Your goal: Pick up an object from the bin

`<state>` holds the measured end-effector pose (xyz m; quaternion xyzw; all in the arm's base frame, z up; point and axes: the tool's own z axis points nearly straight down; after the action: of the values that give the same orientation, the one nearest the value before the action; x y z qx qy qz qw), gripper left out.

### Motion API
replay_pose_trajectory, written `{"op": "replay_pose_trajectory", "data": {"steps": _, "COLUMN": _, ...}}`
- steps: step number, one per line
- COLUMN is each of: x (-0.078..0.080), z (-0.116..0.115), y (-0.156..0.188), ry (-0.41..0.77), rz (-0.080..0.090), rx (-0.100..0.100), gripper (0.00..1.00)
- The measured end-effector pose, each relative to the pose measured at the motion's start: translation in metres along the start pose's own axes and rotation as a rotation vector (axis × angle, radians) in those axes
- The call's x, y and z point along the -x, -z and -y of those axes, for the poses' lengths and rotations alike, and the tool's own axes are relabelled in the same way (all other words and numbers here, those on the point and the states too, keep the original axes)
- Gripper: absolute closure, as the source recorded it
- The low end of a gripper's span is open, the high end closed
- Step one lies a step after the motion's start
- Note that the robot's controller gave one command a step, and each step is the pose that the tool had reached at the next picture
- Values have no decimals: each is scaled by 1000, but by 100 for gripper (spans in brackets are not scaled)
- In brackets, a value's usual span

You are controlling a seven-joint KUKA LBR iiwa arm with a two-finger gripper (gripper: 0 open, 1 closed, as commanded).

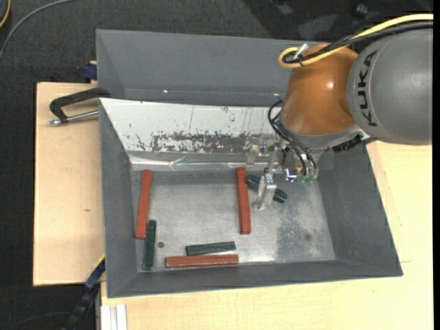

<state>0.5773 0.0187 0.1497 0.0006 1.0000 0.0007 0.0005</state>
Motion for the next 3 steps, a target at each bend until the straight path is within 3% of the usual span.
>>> {"op": "replay_pose_trajectory", "data": {"steps": 1, "x": 14, "z": 1, "y": -78, "ry": -328, "rz": -1, "rx": 1, "gripper": 0}}
{"op": "replay_pose_trajectory", "data": {"steps": 2, "x": 8, "z": 65, "y": -61, "ry": -464, "rz": 4, "rx": -2, "gripper": 0}}
{"op": "replay_pose_trajectory", "data": {"steps": 3, "x": 8, "z": 62, "y": -62, "ry": -460, "rz": 3, "rx": -1, "gripper": 100}}
